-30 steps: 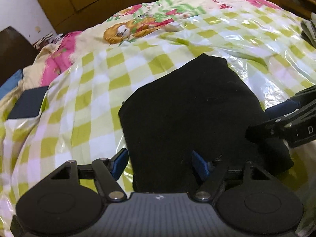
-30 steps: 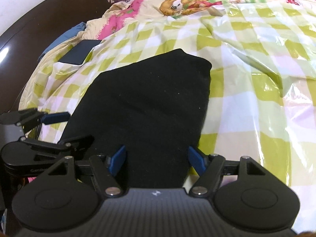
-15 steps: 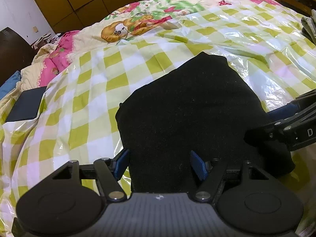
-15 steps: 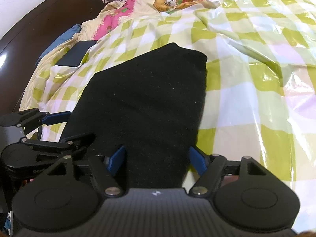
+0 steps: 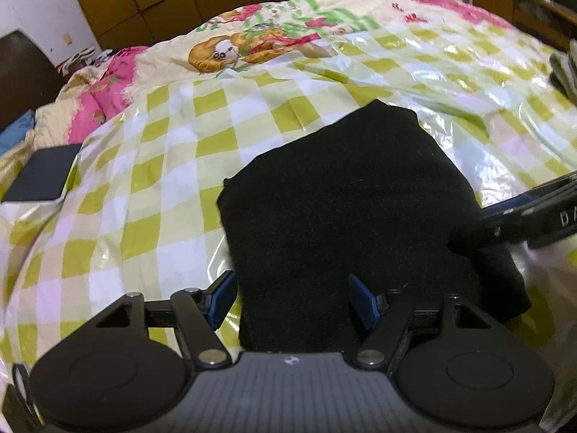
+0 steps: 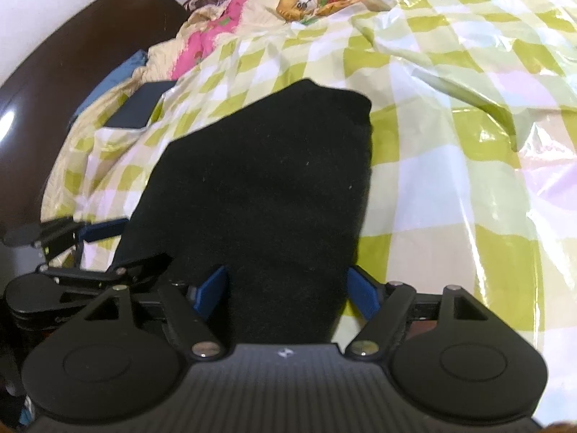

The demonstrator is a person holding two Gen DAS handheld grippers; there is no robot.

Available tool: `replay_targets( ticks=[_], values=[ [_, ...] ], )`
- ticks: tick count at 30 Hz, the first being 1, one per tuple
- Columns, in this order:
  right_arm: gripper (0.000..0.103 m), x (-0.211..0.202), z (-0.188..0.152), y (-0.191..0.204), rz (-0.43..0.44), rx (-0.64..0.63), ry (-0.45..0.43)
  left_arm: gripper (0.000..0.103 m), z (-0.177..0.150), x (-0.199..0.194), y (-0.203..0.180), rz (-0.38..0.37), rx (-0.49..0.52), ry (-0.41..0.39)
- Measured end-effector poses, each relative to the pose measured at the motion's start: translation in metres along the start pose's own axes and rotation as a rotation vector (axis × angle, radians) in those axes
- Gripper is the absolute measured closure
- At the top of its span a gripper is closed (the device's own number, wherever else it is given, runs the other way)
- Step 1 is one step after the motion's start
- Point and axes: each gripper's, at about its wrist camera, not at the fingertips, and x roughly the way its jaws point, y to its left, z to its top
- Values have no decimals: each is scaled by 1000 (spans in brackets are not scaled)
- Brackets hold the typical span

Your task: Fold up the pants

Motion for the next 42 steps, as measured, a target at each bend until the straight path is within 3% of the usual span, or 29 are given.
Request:
replay_targets(
  ticks=[6, 8, 13, 15, 17, 20, 24, 28, 30, 32, 34, 36, 39, 42],
  values=[
    [26, 15, 2, 3, -9, -2, 11, 21, -7, 14, 8, -43, -67, 8],
    [26, 16, 2, 2, -7, -8, 9, 32, -3, 13, 9, -61, -80, -16],
    [26, 16, 4, -3, 7, 18, 16, 41, 18, 21, 20, -114, -80, -19],
    [26, 17, 4, -4, 6, 19, 20, 39, 20, 30, 30, -160, -102, 8],
    [26, 16, 3, -4, 10, 25, 22, 28, 14, 35, 41, -188, -152, 13],
    [26, 18, 1, -4, 14, 31, 22, 23, 8, 37, 41, -181, -168, -7],
    [28, 21, 1, -3, 15, 32, 17, 40, 24, 43, 35, -201, -197, -20],
    [38, 11, 5, -8, 42, 71, 11, 58, 40, 17, 31, -203, -162, -103],
    [38, 5, 5, -9, 56, 80, -2, 60, 46, 2, 31, -216, -136, -167],
    [38, 8, 5, -7, 49, 81, -11, 59, 50, 4, 28, -182, -71, -211],
    [36, 18, 8, -9, 22, 87, -1, 55, 48, 39, 28, -121, -30, -136],
    [34, 22, 11, -6, 20, 85, 17, 52, 36, 63, 32, -108, -41, -70],
    [31, 20, 10, 3, 17, 34, 16, 47, 24, 43, 40, -107, -84, -112],
    [26, 26, 10, -1, 32, 58, 17, 41, 17, 26, 42, -35, -58, -143]
  ],
)
